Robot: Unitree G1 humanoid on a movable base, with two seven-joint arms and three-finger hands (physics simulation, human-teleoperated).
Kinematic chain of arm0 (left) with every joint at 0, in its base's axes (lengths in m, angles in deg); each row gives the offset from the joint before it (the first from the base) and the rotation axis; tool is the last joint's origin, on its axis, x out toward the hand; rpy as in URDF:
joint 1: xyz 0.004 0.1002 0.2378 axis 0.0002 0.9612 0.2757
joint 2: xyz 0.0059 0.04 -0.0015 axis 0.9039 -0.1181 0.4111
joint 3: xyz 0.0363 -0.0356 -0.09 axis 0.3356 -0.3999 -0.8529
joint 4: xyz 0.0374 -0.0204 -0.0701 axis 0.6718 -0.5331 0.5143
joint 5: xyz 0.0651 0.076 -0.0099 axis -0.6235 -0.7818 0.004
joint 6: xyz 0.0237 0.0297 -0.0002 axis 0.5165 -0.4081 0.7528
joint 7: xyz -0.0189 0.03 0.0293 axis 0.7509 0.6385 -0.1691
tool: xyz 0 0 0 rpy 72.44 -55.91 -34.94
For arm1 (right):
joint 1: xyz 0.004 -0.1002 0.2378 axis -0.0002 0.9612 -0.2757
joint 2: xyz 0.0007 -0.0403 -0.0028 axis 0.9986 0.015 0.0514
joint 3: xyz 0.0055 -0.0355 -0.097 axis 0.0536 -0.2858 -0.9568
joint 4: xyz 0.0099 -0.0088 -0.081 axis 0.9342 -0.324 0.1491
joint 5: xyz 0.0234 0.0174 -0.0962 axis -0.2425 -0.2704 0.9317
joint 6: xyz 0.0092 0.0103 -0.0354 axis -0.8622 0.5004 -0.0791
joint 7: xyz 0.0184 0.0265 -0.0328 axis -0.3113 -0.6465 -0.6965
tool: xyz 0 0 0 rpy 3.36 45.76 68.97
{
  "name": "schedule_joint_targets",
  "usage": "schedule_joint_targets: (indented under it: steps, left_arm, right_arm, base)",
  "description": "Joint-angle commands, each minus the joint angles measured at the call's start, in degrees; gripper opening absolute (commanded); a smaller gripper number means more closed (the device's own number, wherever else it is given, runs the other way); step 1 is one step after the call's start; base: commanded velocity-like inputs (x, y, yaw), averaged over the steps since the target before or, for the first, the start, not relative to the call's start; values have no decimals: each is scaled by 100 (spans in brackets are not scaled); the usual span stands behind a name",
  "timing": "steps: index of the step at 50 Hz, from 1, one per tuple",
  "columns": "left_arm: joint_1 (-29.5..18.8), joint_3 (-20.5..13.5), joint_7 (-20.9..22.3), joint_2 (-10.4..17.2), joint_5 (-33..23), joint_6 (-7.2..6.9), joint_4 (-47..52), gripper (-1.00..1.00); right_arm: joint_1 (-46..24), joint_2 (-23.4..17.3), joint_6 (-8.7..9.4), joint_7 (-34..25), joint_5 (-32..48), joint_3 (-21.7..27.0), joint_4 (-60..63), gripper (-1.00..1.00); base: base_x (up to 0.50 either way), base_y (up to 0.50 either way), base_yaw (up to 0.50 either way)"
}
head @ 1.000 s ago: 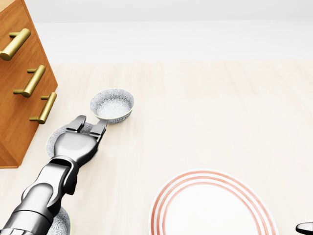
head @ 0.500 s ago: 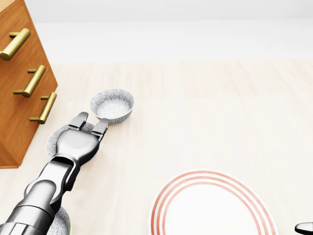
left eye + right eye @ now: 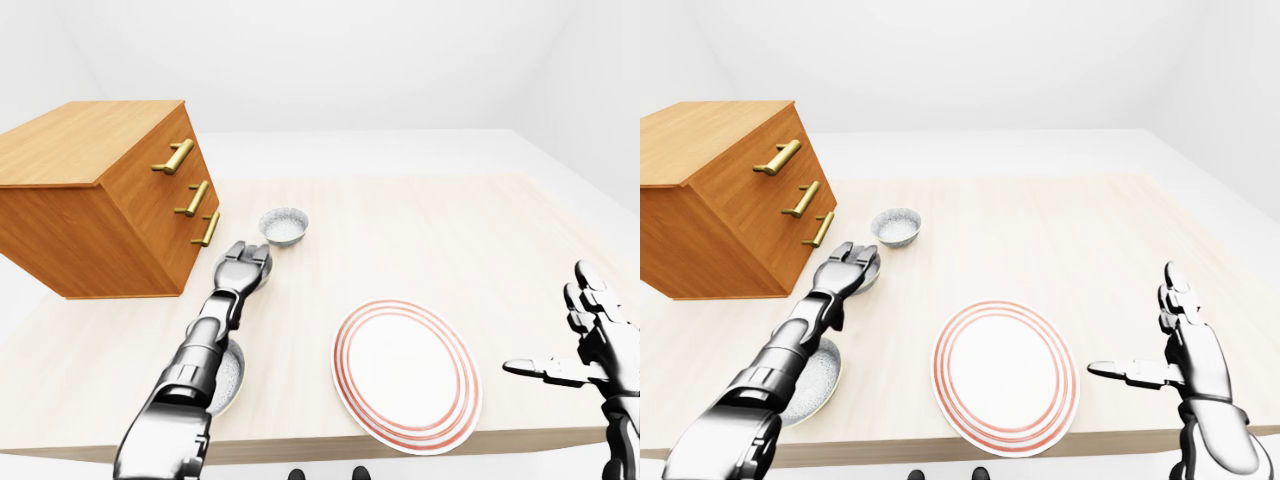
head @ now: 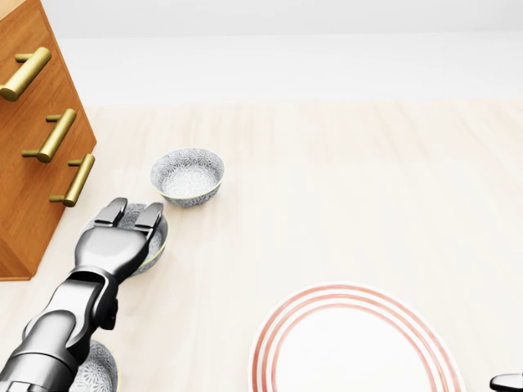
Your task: Put the bowl in the middle on the plate.
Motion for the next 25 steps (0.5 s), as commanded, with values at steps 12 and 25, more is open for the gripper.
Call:
schedule_joint_targets:
  steps: [12,25]
  left_arm:
    - [206,-120,-308,199,986,0,-187,100]
    - [27,-67,-478,190,1045,0,-406,100]
  right_arm:
    - [22,19,0,-63,86,-37,-3,100]
    - [67,80,0,-110,157,-62,51,100]
  base:
    - [0,0,0]
    - [0,0,0]
